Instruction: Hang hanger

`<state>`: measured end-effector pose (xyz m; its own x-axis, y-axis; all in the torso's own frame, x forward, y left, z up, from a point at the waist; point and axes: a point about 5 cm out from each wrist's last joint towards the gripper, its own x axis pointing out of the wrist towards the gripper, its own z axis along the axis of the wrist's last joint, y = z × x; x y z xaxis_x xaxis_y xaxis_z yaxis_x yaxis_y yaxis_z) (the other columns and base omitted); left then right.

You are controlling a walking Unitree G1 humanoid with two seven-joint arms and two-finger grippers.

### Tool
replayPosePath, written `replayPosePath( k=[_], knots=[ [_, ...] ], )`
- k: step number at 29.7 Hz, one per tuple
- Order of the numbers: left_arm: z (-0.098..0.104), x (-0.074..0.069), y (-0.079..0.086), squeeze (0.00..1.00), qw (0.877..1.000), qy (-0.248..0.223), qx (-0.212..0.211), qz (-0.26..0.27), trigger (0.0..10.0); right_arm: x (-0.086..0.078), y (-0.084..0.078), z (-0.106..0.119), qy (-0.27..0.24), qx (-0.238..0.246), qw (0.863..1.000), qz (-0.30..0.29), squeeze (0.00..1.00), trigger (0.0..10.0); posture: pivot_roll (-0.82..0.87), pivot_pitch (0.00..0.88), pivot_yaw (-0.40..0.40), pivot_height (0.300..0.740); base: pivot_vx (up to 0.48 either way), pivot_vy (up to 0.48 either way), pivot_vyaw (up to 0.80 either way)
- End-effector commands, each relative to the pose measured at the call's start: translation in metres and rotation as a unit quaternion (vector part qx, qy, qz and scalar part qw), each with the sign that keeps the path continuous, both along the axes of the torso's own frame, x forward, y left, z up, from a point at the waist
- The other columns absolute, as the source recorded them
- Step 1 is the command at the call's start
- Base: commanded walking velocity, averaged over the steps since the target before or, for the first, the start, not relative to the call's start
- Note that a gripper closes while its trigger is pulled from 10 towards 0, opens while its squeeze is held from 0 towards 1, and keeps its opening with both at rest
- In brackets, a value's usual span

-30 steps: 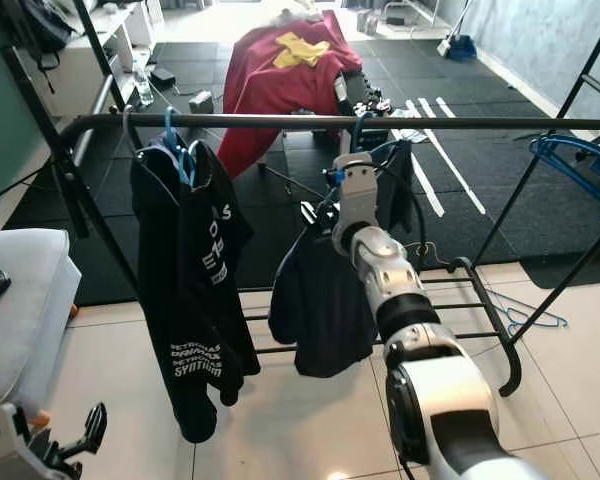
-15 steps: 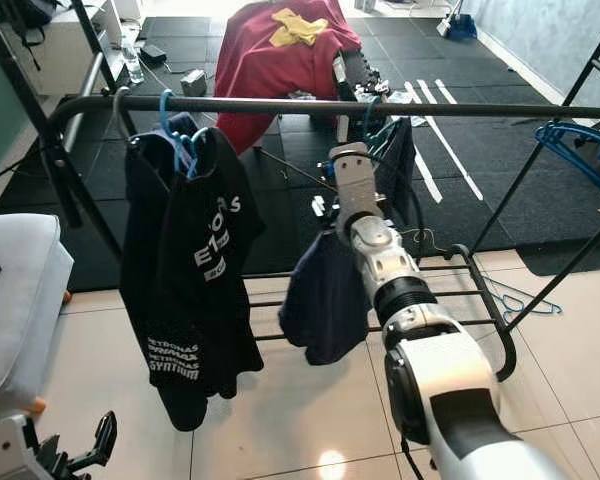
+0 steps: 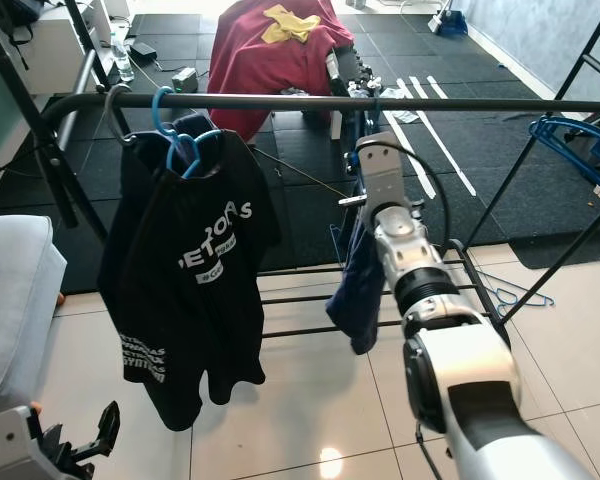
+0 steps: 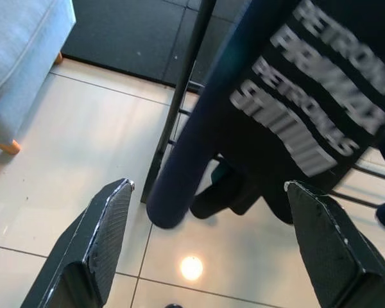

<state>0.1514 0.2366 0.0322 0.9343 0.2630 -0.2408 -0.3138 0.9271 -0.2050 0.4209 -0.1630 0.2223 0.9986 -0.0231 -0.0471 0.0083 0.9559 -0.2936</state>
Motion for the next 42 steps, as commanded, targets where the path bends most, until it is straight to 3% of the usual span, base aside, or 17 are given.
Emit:
replayPosePath(
  k=[1, 4, 7, 8, 10, 13, 26, 31, 32, 33, 35, 36, 37, 38, 39, 40, 42],
  knots=[
    [-0.005, -0.003, 0.000, 0.00, 1.000, 0.010, 0.003, 0.001, 10.0, 0.002, 0.002, 0.017, -0.037, -0.017, 0.999, 0.009, 0.00, 0.0, -0.03, 0.144, -0.047, 0.740, 0.000, 0.000, 0.00],
    [-0.005, 0.000, -0.001, 0.00, 1.000, 0.015, 0.003, -0.007, 10.0, 0.001, 0.001, 0.020, -0.045, -0.014, 0.999, 0.022, 0.00, 0.0, -0.04, 0.137, -0.047, 0.740, 0.000, 0.000, 0.00],
    [0.010, 0.016, -0.004, 0.00, 0.999, -0.015, 0.007, -0.034, 10.0, -0.007, 0.008, 0.023, -0.057, 0.016, 0.989, 0.135, 0.00, 0.0, -0.05, 0.125, -0.051, 0.740, 0.000, 0.000, 0.00],
    [0.010, 0.016, -0.004, 0.00, 0.999, -0.015, 0.007, -0.034, 10.0, -0.007, 0.008, 0.023, -0.057, 0.016, 0.989, 0.135, 0.00, 0.0, -0.05, 0.125, -0.051, 0.740, 0.000, 0.000, 0.00],
    [0.030, 0.028, -0.007, 0.00, 0.997, -0.048, 0.019, -0.063, 10.0, -0.019, 0.005, 0.018, -0.041, 0.015, 0.976, 0.212, 0.00, 0.0, -0.06, 0.117, -0.047, 0.740, 0.000, 0.000, 0.00],
    [0.045, 0.037, -0.010, 0.00, 0.992, -0.068, 0.036, -0.097, 10.0, -0.036, -0.002, 0.013, -0.025, -0.005, 0.963, 0.269, 0.00, 0.0, -0.07, 0.111, -0.040, 0.740, 0.000, 0.000, 0.00],
    [0.056, 0.043, -0.015, 0.00, 0.981, -0.074, 0.043, -0.172, 10.0, -0.062, -0.016, 0.007, -0.002, -0.030, 0.950, 0.310, 0.00, 0.0, -0.10, 0.092, -0.020, 0.740, 0.000, 0.000, 0.00],
    [0.068, 0.044, -0.009, 0.00, 0.973, -0.086, 0.036, -0.213, 10.0, -0.082, -0.029, 0.000, 0.011, -0.002, 0.951, 0.308, 0.00, 0.0, -0.11, 0.088, -0.012, 0.740, 0.000, 0.000, 0.00],
    [0.075, 0.045, -0.006, 0.00, 0.968, -0.092, 0.030, -0.233, 10.0, -0.099, -0.029, -0.005, 0.026, 0.004, 0.940, 0.341, 0.00, 0.0, -0.13, 0.087, -0.007, 0.740, 0.000, 0.000, 0.00],
    [0.088, 0.047, -0.005, 0.00, 0.957, -0.109, 0.017, -0.269, 10.0, -0.128, -0.026, -0.009, 0.062, -0.007, 0.908, 0.415, 0.00, 2.4, -0.13, 0.089, -0.005, 0.740, 0.000, 0.000, 0.00],
    [0.088, 0.047, -0.005, 0.00, 0.957, -0.109, 0.017, -0.269, 10.0, -0.128, -0.026, -0.009, 0.062, -0.007, 0.908, 0.415, 0.00, 2.4, -0.13, 0.089, -0.005, 0.740, 0.000, 0.000, 0.00],
    [0.096, 0.048, -0.007, 0.00, 0.950, -0.122, 0.010, -0.289, 10.0, -0.139, -0.026, -0.011, 0.082, -0.022, 0.888, 0.452, 0.00, 2.8, -0.13, 0.090, -0.005, 0.740, 0.000, 0.000, 0.00],
    [0.105, 0.049, -0.010, 0.00, 0.939, -0.136, 0.005, -0.314, 10.0, -0.148, -0.029, -0.010, 0.098, -0.036, 0.872, 0.477, 0.00, 1.5, -0.13, 0.090, -0.008, 0.740, 0.000, 0.000, 0.00],
    [0.105, 0.049, -0.010, 0.00, 0.939, -0.136, 0.005, -0.314, 10.0, -0.148, -0.029, -0.010, 0.098, -0.036, 0.872, 0.477, 0.00, 1.5, -0.13, 0.090, -0.008, 0.740, 0.000, 0.000, 0.00],
    [0.115, 0.048, -0.013, 0.00, 0.928, -0.150, 0.000, -0.340, 10.0, -0.153, -0.034, -0.008, 0.114, -0.045, 0.860, 0.495, 0.00, 2.1, -0.13, 0.090, -0.009, 0.740, 0.000, 0.000, 0.00],
    [0.125, 0.045, -0.015, 0.00, 0.915, -0.165, -0.005, -0.368, 10.0, -0.160, -0.039, -0.004, 0.129, -0.054, 0.846, 0.515, 0.00, 3.5, -0.14, 0.090, -0.011, 0.740, 0.000, 0.000, 0.00],
    [0.125, 0.045, -0.015, 0.00, 0.915, -0.165, -0.005, -0.368, 10.0, -0.160, -0.039, -0.004, 0.129, -0.054, 0.846, 0.515, 0.00, 3.5, -0.14, 0.090, -0.011, 0.740, 0.000, 0.000, 0.00]
  ],
)
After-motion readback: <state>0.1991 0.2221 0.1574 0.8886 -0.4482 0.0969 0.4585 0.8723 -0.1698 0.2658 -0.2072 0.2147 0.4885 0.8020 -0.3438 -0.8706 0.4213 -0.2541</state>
